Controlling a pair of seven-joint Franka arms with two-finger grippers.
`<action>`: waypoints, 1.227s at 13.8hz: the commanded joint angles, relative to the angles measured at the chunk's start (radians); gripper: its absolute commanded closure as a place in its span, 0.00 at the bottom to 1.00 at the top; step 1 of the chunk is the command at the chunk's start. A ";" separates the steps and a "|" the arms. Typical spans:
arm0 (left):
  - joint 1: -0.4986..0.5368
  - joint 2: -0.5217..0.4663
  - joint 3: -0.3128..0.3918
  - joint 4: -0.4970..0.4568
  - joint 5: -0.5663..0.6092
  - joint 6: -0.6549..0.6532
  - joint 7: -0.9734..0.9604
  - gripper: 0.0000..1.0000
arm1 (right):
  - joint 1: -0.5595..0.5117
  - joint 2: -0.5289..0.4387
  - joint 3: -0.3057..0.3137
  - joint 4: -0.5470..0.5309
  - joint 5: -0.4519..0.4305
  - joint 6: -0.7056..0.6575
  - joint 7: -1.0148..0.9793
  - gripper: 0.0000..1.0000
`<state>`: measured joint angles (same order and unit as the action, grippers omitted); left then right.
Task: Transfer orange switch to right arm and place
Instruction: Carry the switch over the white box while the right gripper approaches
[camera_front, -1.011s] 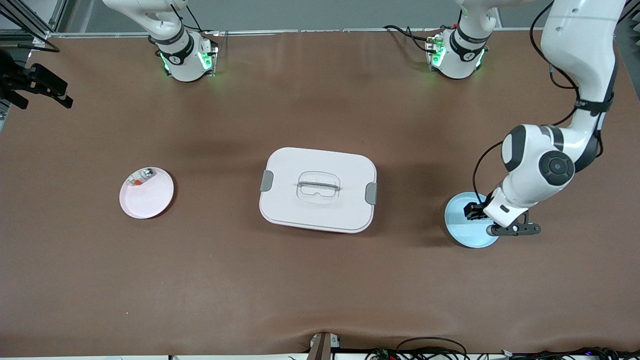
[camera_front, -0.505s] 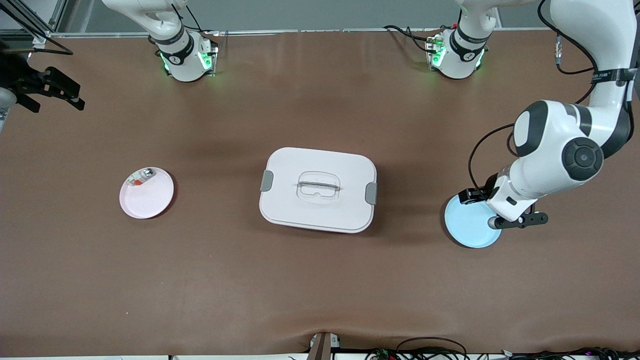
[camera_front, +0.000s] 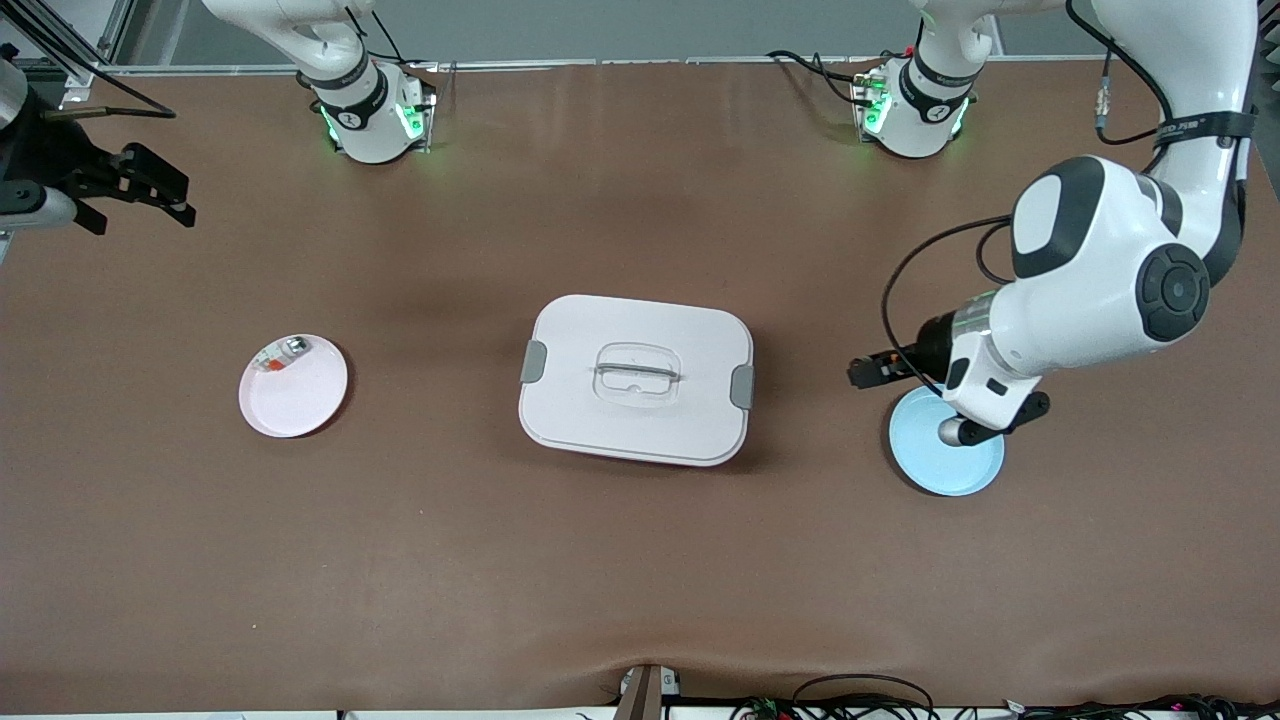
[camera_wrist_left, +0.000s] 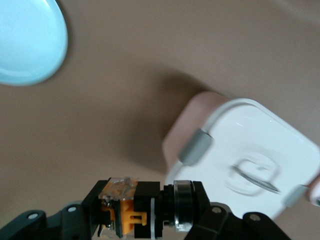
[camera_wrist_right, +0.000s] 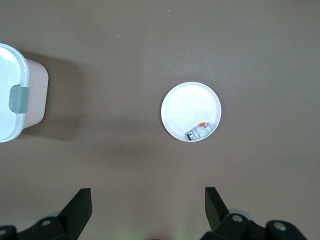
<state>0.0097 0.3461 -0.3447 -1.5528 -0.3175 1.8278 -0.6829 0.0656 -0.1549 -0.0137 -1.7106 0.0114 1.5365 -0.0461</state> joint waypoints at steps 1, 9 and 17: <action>-0.062 0.031 -0.007 0.071 -0.092 -0.028 -0.207 1.00 | 0.077 0.008 -0.002 0.028 -0.011 -0.021 0.055 0.00; -0.257 0.111 -0.007 0.186 -0.280 0.036 -0.800 1.00 | 0.384 0.009 0.000 0.032 0.128 0.005 0.552 0.00; -0.338 0.132 -0.005 0.192 -0.462 0.102 -0.952 1.00 | 0.448 0.002 0.000 -0.122 0.392 0.362 0.883 0.00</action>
<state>-0.2987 0.4542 -0.3553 -1.3891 -0.7509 1.9017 -1.5906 0.4966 -0.1414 0.0006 -1.7976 0.3402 1.8324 0.7781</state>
